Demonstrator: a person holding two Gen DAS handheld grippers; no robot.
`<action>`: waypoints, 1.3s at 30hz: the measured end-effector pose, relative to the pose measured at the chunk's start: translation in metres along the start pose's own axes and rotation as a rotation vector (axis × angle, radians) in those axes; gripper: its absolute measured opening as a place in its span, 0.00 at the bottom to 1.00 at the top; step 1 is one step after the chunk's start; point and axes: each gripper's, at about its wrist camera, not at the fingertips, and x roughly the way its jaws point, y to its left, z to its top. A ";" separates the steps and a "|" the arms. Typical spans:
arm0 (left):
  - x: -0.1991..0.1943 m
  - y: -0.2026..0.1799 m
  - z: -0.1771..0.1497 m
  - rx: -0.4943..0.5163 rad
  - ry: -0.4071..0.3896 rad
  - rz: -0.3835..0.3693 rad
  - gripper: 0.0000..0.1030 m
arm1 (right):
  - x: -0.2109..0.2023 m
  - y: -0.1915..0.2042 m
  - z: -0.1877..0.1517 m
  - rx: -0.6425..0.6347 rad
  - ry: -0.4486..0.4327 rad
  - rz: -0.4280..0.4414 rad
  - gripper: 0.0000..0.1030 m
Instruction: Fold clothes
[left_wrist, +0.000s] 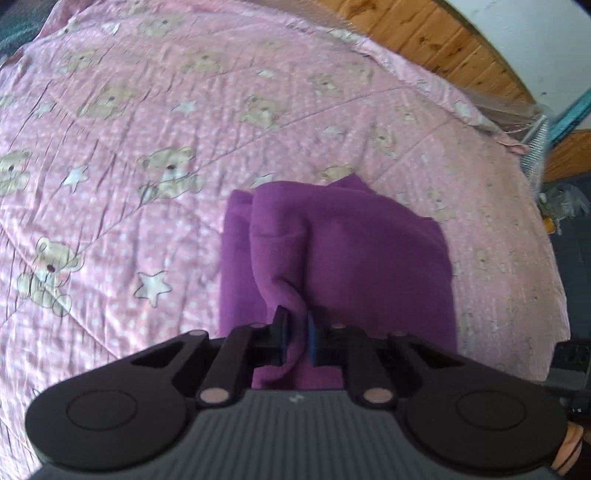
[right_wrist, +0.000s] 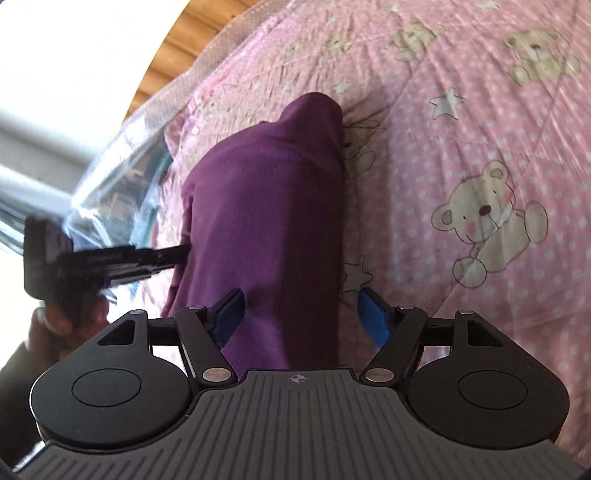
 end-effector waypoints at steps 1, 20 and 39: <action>0.009 0.008 -0.002 -0.018 0.015 0.007 0.10 | 0.000 -0.002 0.001 0.023 -0.002 0.005 0.69; 0.000 0.018 -0.035 -0.200 -0.022 -0.143 0.20 | -0.005 0.060 0.043 -0.255 0.032 -0.127 0.21; 0.049 -0.017 0.004 -0.140 0.059 -0.270 0.56 | -0.045 0.015 -0.063 0.322 -0.041 0.056 0.61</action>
